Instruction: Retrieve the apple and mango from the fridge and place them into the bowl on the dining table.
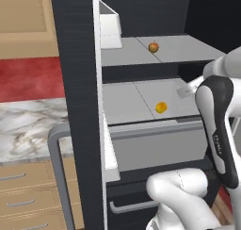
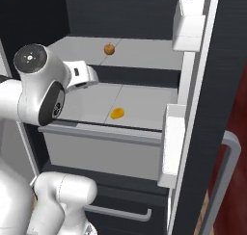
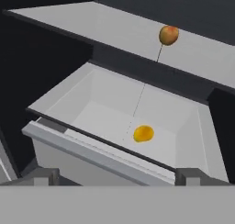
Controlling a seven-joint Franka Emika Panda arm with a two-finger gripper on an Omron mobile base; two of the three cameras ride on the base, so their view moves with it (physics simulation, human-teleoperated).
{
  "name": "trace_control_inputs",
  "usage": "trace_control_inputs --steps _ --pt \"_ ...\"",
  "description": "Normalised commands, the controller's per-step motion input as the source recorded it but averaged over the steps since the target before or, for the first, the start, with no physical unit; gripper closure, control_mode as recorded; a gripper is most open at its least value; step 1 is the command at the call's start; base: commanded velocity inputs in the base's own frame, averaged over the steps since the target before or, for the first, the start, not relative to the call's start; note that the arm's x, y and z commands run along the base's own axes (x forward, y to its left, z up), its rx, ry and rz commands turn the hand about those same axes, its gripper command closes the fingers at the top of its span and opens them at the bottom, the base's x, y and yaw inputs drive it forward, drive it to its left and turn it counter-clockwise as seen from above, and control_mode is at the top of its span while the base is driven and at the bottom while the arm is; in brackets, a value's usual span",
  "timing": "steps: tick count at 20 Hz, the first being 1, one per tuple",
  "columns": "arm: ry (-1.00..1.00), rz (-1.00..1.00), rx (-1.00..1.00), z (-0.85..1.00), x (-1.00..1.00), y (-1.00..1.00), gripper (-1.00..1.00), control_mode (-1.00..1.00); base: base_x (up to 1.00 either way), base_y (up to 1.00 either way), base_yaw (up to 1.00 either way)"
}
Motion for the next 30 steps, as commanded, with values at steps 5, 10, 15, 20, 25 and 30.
trace_control_inputs --steps 5,10,15,20,25,30 --pt "0.0 -0.09 0.01 0.14 0.49 0.0 -1.0 -1.0 0.0 0.0 0.0" --pt "-0.06 -0.28 0.06 0.0 0.39 0.01 -1.0 -1.0 0.0 0.0 0.0" --pt "-0.06 -0.27 0.14 0.16 0.26 0.03 -1.0 -1.0 0.0 0.0 0.0" --pt "0.0 -0.02 0.21 0.15 0.21 0.0 -1.0 -1.0 0.0 0.0 0.0" --pt "0.0 0.05 0.08 0.06 0.23 0.0 -1.0 -1.0 0.0 0.0 0.0" --pt "0.0 0.01 0.0 0.0 0.32 0.0 -1.0 -1.0 0.0 0.0 0.0"
